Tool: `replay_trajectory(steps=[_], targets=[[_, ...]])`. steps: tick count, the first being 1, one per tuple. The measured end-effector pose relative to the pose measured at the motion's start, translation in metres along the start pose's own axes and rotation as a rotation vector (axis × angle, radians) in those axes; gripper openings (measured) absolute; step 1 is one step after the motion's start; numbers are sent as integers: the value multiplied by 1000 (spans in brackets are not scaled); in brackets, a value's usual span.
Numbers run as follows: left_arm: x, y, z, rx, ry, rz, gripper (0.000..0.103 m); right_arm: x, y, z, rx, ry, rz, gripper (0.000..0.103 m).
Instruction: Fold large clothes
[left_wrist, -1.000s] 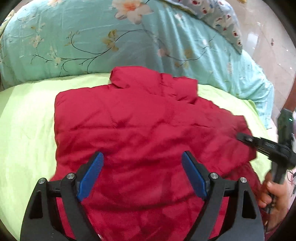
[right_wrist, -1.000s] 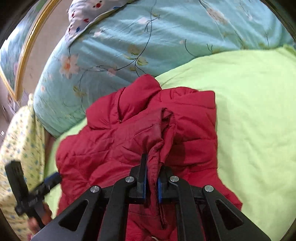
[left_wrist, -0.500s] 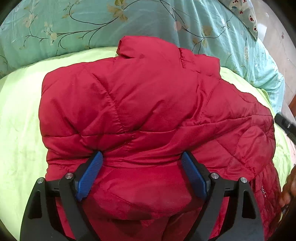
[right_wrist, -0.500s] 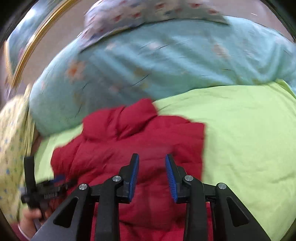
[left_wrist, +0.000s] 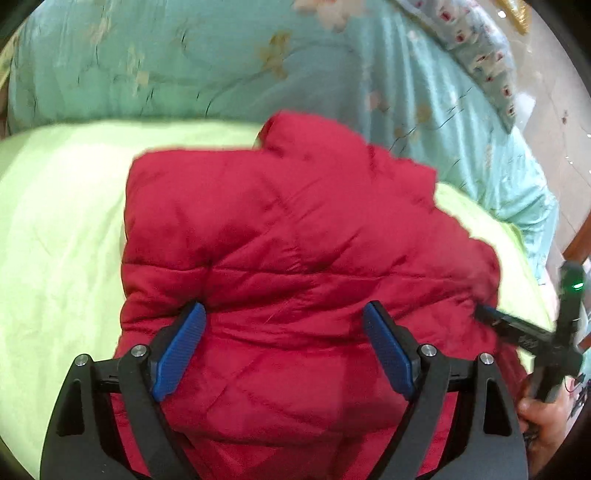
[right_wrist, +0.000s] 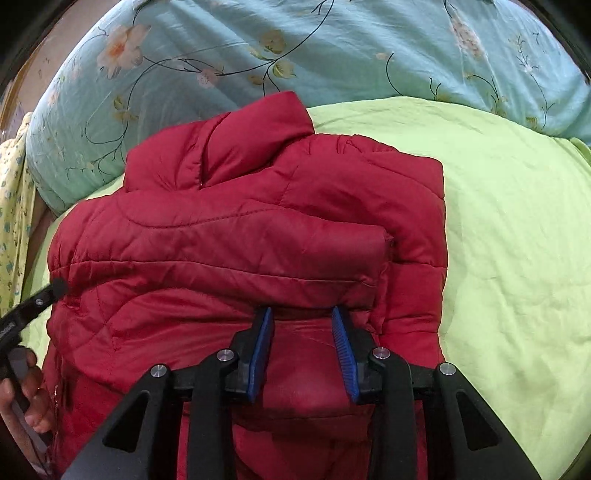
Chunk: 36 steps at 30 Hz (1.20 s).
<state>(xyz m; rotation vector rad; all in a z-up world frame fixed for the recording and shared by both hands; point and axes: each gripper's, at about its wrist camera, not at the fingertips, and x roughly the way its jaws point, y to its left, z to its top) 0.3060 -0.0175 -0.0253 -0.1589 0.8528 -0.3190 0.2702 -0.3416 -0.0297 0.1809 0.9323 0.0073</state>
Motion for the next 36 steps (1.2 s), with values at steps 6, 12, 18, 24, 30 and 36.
replay_trajectory(steps=[6, 12, 18, 24, 30, 36], targets=[[9, -4, -8, 35, -6, 39, 88, -10, -3, -3, 14, -27, -7, 35], [9, -6, -9, 39, -7, 46, 88, 6, -4, -7, 3, 20, -26, 35], [1, -4, -8, 10, -6, 44, 88, 11, -3, -9, -8, 20, -34, 35], [14, 4, -9, -10, 51, 42, 88, 12, -2, -9, -14, 21, -38, 35], [19, 4, -14, -14, 62, 38, 88, 16, -3, -9, -14, 20, -28, 35], [11, 3, -14, 5, 46, 47, 88, 10, -8, -11, 1, 4, 0, 35]])
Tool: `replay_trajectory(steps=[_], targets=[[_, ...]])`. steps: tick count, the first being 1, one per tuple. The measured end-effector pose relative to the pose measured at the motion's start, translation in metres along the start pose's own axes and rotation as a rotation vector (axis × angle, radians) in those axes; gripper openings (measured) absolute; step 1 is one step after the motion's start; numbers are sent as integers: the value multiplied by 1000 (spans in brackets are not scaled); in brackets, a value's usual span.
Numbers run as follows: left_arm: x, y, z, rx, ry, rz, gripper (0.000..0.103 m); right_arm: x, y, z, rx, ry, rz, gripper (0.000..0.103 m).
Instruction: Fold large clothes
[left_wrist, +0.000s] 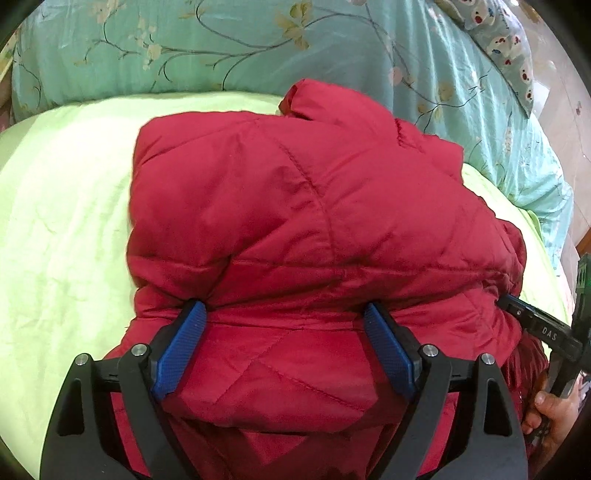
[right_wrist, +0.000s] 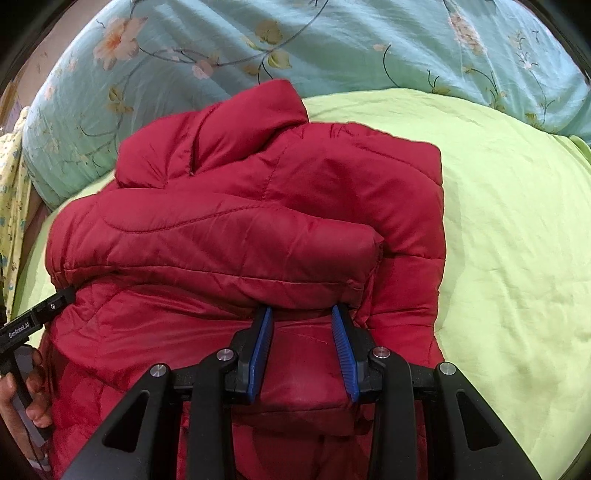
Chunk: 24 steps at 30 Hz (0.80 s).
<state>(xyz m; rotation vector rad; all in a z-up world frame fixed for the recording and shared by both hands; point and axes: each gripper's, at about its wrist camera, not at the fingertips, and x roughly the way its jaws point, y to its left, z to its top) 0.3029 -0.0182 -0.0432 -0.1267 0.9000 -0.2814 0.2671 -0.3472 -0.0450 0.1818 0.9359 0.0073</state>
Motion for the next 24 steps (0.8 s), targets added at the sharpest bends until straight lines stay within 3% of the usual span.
replay_trajectory(steps=[5, 9, 12, 20, 24], targets=[[-33, 1, -11, 32, -17, 39, 88, -31, -5, -5, 22, -28, 30, 37], [-53, 18, -39, -27, -16, 12, 88, -57, -4, -11, 9, -38, 53, 52], [-64, 30, -57, -76, -4, -12, 88, -73, -4, -18, 30, -60, 91, 52], [-126, 43, -102, -133, -46, -57, 88, -99, -1, -73, 73, -18, 174, 54], [-144, 45, -124, -137, -27, -58, 88, -119, -2, -92, 91, -26, 186, 63]])
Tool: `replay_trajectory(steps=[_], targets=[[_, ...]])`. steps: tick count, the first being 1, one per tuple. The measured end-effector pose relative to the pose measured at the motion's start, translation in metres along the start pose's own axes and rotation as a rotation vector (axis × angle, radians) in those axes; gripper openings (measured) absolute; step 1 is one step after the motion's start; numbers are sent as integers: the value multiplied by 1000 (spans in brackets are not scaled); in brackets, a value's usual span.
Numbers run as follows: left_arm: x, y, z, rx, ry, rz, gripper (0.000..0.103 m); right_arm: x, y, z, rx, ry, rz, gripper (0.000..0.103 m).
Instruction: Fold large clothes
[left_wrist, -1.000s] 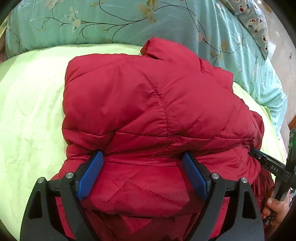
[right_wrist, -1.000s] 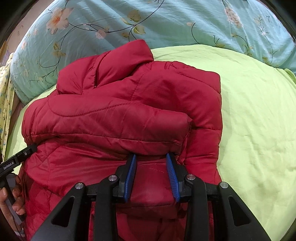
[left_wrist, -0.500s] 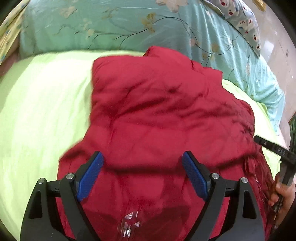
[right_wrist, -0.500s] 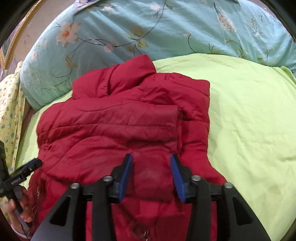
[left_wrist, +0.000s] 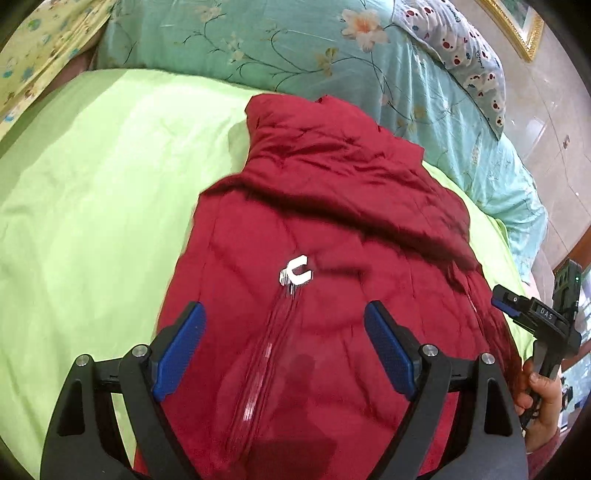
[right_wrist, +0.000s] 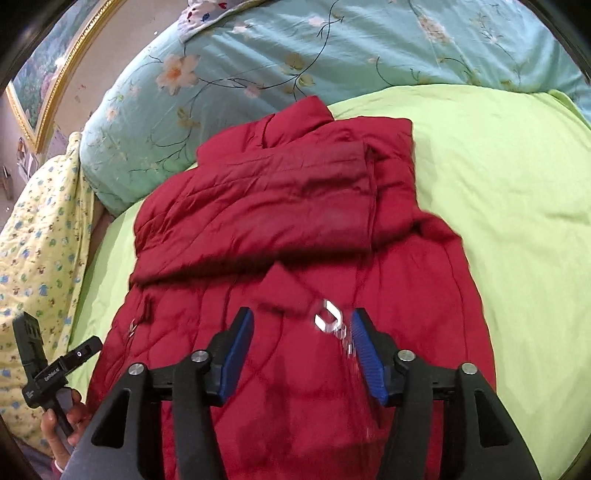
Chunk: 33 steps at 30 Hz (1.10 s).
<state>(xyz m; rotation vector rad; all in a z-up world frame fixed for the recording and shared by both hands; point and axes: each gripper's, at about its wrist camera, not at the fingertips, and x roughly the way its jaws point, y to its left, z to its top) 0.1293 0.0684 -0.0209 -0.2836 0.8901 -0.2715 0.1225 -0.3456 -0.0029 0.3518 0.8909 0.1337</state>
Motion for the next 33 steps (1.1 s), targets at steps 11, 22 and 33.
replay_trajectory(steps=[11, 22, 33], targets=[[-43, 14, -58, 34, 42, 33, 88, -55, -23, -50, 25, 36, -135, 80], [-61, 23, -72, 34, 20, 102, 88, -78, -16, -99, -137, 132, -353, 84], [-51, 54, -80, -14, 113, 58, 88, -95, -38, -114, -82, 218, -155, 40]])
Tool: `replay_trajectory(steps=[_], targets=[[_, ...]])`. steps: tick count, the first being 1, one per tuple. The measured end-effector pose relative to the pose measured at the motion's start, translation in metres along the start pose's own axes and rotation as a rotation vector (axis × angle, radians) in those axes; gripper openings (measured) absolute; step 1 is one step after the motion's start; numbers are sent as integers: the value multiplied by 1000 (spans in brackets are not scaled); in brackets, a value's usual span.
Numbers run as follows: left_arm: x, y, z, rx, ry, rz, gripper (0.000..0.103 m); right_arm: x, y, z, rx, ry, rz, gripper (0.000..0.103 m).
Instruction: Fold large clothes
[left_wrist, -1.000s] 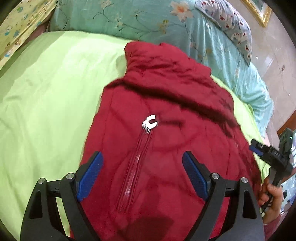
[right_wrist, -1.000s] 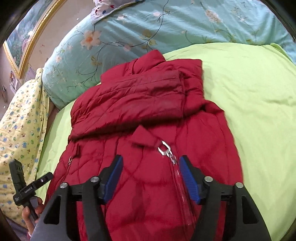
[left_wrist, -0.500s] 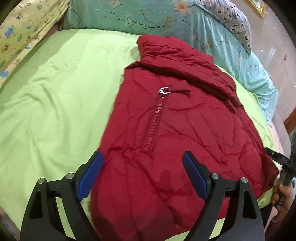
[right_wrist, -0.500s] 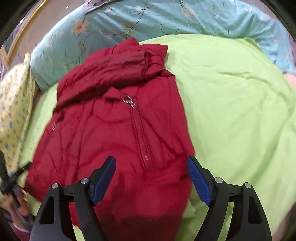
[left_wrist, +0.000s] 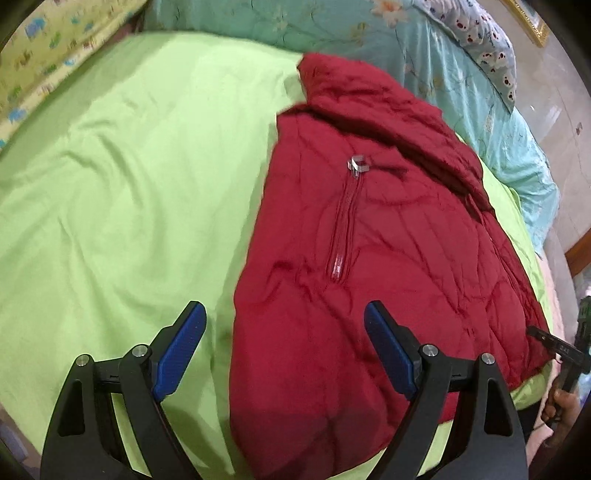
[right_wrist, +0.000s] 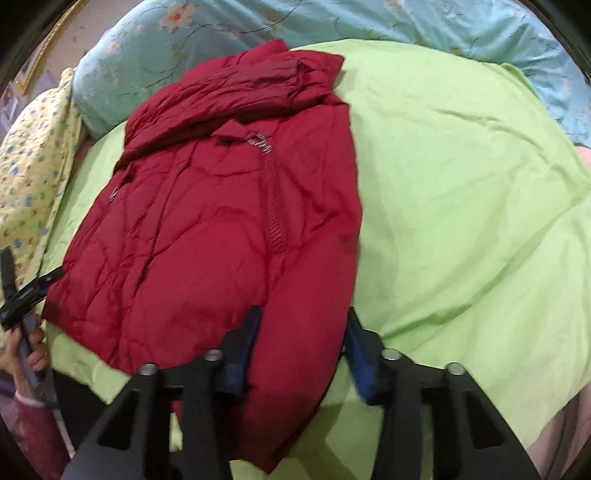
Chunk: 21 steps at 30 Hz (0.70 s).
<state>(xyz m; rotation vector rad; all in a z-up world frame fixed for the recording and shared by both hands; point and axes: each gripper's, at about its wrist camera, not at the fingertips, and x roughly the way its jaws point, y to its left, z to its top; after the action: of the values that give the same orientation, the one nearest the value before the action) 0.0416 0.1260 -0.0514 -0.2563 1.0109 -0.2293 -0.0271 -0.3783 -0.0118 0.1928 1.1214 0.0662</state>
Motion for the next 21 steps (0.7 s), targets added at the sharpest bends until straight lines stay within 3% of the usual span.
replay_trajectory(steps=[5, 10, 12, 14, 17, 21], targets=[[9, -3, -8, 42, 55, -45, 88, 5, 9, 3, -36, 40, 13, 44], [7, -6, -11, 67, 72, -85, 85, 17, 10, 4, -50, 88, 51, 55], [7, -7, -12, 81, 80, -111, 73, 17, 11, 4, -64, 88, 59, 54], [8, -9, -14, 94, 96, -151, 53, 15, 11, 4, -71, 81, 84, 49], [8, -9, -14, 97, 96, -193, 34, 8, 9, 2, -69, 38, 149, 38], [-1, -9, -15, 83, 59, -238, 21, -5, 9, -5, -66, -35, 202, 32]])
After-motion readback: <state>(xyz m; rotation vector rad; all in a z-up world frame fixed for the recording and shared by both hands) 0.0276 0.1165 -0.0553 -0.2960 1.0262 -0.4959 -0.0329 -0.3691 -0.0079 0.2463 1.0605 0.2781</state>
